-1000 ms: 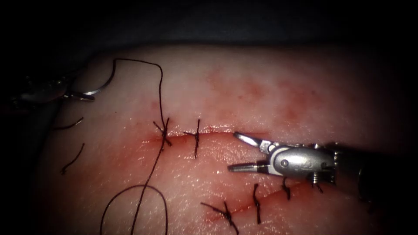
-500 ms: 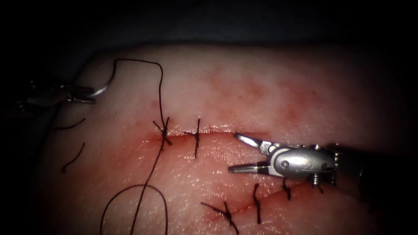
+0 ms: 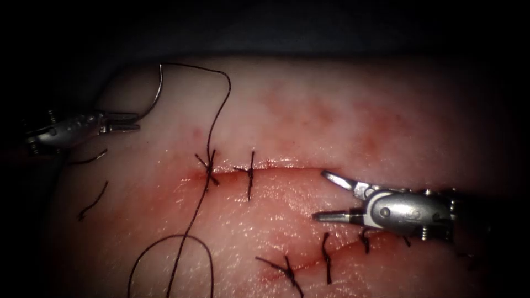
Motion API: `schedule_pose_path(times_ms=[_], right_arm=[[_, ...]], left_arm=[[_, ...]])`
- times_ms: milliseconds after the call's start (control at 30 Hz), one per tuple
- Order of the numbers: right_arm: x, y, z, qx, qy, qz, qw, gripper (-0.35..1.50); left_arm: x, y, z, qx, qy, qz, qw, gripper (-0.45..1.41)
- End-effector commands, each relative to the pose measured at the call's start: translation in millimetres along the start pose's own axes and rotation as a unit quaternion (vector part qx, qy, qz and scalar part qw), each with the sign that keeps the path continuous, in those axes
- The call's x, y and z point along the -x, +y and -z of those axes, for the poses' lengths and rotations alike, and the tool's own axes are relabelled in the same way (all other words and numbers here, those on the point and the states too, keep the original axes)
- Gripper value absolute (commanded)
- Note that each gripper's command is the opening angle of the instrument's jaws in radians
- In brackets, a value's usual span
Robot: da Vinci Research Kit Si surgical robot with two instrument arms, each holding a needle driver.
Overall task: Wound Closure
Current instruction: Pick up needle with left hand, then hand needle to left jaws
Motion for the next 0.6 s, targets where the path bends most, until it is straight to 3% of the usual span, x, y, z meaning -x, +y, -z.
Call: schedule_pose_path(times_ms=[33, 333, 600], right_arm=[[-0.3, 0.8, -0.2, 0.012, 0.003, -0.009, 1.0, 1.05], [-0.8, 1.7, 2.2, 0.043, -0.008, -0.058, 0.997, 0.94], [-3.0, 1.2, 4.5, 0.073, -0.01, -0.122, 0.99, 0.78]], left_arm=[[-1.5, 0.0, -0.8, -0.003, 0.014, -0.007, 1.0, -0.45], [-10.8, 4.7, -3.8, -0.006, 0.087, -0.047, 0.995, -0.45], [-14.9, 6.7, -9.3, -0.004, 0.118, -0.057, 0.991, -0.45]])
